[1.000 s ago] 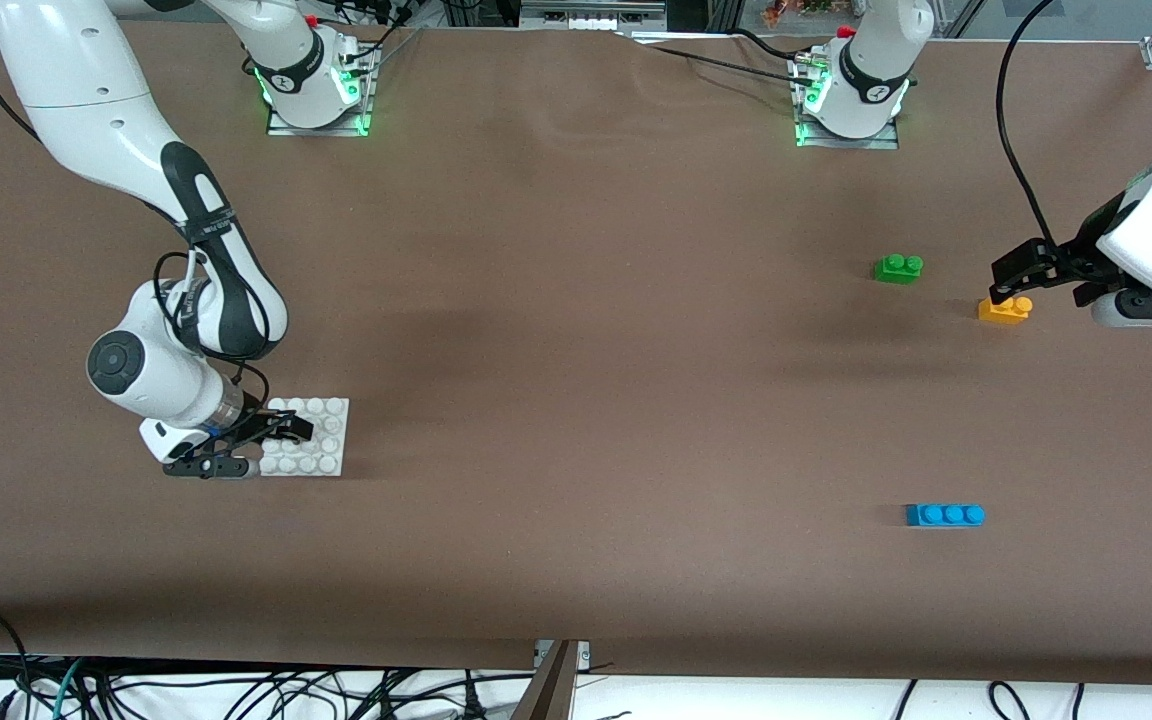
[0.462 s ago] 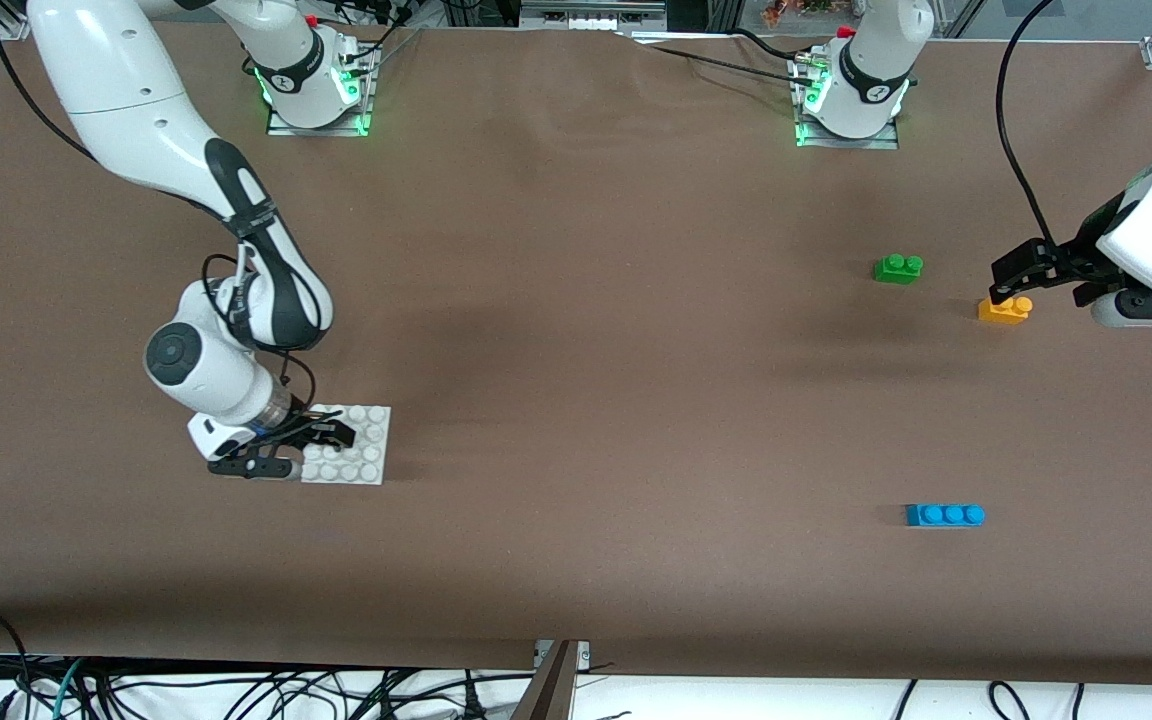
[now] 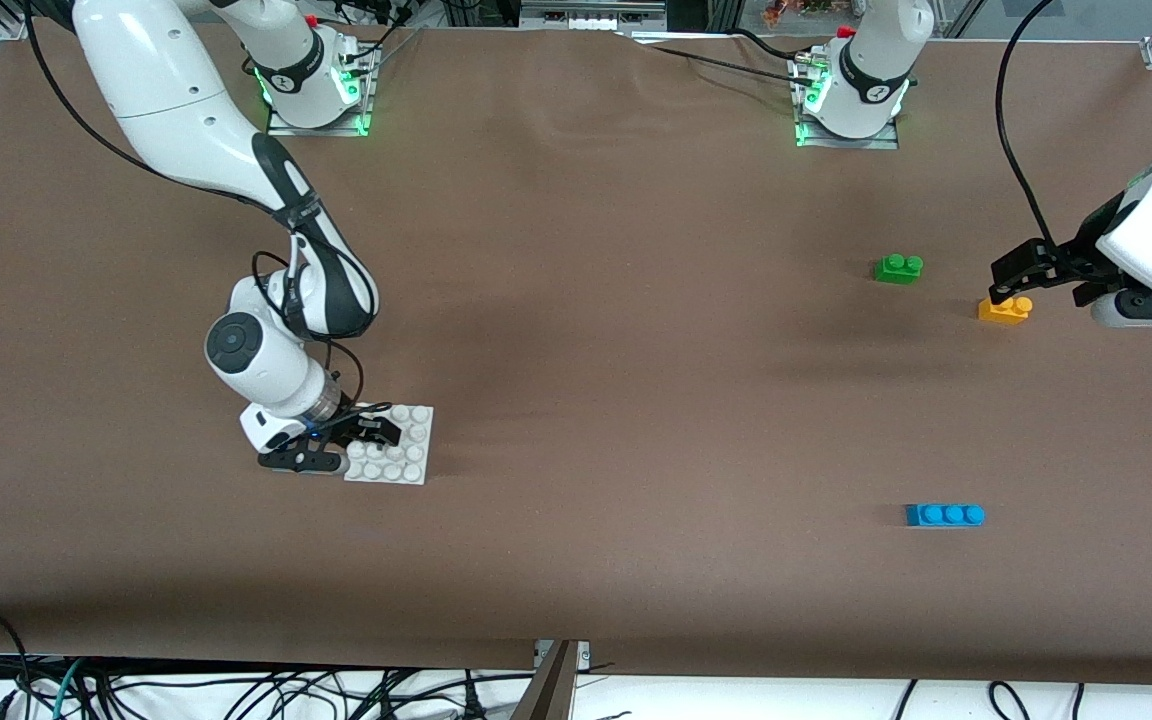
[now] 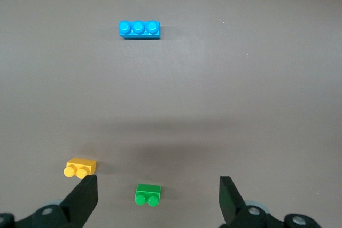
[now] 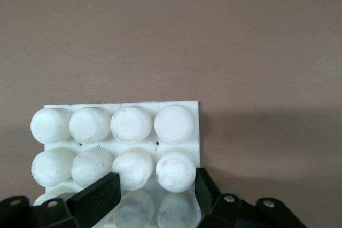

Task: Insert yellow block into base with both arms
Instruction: 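Push the white base plate with the right gripper toward the table middle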

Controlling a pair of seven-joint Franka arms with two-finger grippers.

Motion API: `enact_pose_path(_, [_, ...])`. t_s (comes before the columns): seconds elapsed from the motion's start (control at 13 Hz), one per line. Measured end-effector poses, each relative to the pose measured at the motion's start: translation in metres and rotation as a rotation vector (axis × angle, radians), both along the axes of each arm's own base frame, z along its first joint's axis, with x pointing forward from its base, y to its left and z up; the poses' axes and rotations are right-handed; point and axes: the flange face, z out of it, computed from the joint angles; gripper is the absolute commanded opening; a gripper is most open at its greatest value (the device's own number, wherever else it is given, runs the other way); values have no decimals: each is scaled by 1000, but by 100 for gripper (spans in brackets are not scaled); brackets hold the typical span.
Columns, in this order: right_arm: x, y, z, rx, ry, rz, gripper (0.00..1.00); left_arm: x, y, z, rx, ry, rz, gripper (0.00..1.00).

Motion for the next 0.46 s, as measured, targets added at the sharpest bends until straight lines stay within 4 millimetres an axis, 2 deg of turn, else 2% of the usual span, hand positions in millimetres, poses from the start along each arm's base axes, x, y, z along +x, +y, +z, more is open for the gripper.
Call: enact_pose_path(0.46, [-19,84,-3,22,-5,36,65,0,-1,0,0,0,-1,100])
